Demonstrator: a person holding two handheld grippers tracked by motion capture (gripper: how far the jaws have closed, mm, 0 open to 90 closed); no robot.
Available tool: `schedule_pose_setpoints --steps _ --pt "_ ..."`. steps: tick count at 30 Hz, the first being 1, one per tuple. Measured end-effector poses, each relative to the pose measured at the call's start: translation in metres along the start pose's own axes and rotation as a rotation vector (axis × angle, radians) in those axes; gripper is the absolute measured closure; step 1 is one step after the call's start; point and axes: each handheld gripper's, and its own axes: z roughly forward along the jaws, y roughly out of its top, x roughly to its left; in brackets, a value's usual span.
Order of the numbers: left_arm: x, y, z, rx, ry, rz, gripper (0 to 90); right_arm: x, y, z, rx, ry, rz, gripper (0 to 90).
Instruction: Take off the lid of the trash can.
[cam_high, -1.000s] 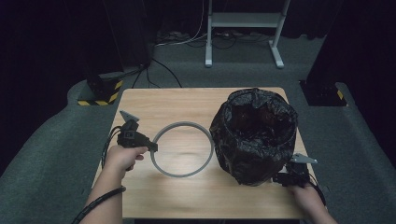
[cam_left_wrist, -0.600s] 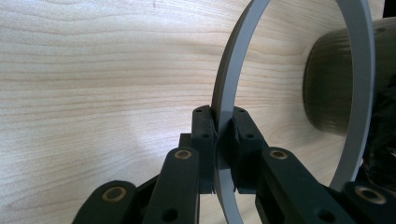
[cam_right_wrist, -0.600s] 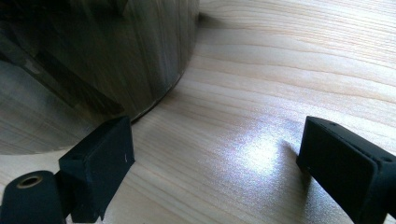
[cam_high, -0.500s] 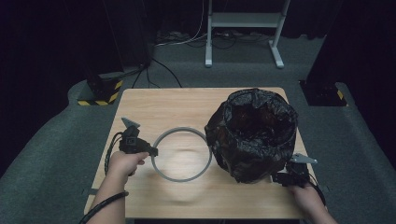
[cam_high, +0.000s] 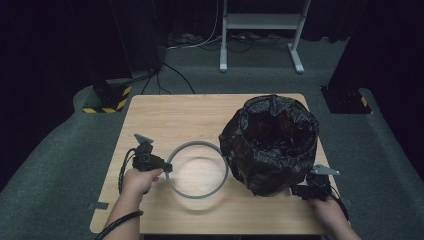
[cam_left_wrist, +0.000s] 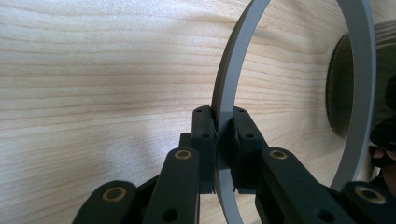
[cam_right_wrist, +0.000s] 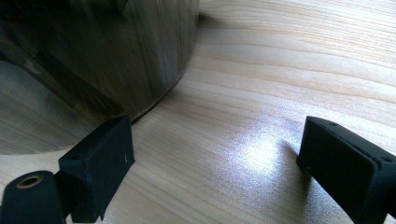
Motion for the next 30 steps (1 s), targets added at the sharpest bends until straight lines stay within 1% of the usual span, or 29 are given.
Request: schedule_pose_setpoints --steps 1,3,4,5,9,12,15,18,20,21,23,24,26,30 --pt "0.0 0.0 0.003 0.002 0.008 0.01 82.2 0.0 0.0 0.0 0.0 0.0 0.0 10.1" --pt "0.0 -0.001 0.005 0.002 0.006 0.007 82.2 0.0 0.0 0.0 0.0 0.0 0.0 10.1" --pt "0.0 -0.001 0.008 0.005 0.01 0.014 82.2 0.0 0.0 0.0 0.0 0.0 0.0 10.1" --pt "0.0 -0.001 0.012 -0.004 0.014 0.008 82.2 0.0 0.0 0.0 0.0 0.0 0.0 10.1" --pt "0.0 -0.001 0.018 -0.004 0.015 0.002 82.1 0.0 0.0 0.0 0.0 0.0 0.0 10.1" --pt "-0.003 0.0 0.026 -0.015 0.029 0.002 82.2 0.0 0.0 0.0 0.0 0.0 0.0 10.1" --pt "-0.004 0.001 0.032 -0.022 0.036 0.014 82.1 0.0 0.0 0.0 0.0 0.0 0.001 10.1" --pt "-0.006 0.002 0.035 -0.029 0.033 0.005 82.1 0.0 0.0 0.0 0.0 0.0 0.0 10.1" --pt "-0.007 0.003 0.039 -0.033 0.046 0.016 82.1 0.0 0.0 0.0 0.0 0.0 0.0 10.2" --pt "-0.009 0.003 0.041 -0.035 0.044 0.008 82.1 0.0 0.0 0.0 0.0 0.0 0.001 10.1" --pt "-0.008 0.004 0.043 -0.032 0.055 0.021 81.9 0.0 0.0 0.0 0.0 0.0 0.0 10.1" --pt "-0.009 0.004 0.044 -0.031 0.054 0.02 81.9 0.0 0.0 0.0 0.0 0.0 0.001 10.2" --pt "-0.009 0.004 0.046 -0.048 0.052 0.011 82.0 0.0 0.0 0.0 0.0 0.0 0.0 10.2" --pt "-0.009 0.004 0.049 -0.057 0.055 0.011 82.1 0.0 0.0 0.0 0.001 0.0 0.001 10.2"
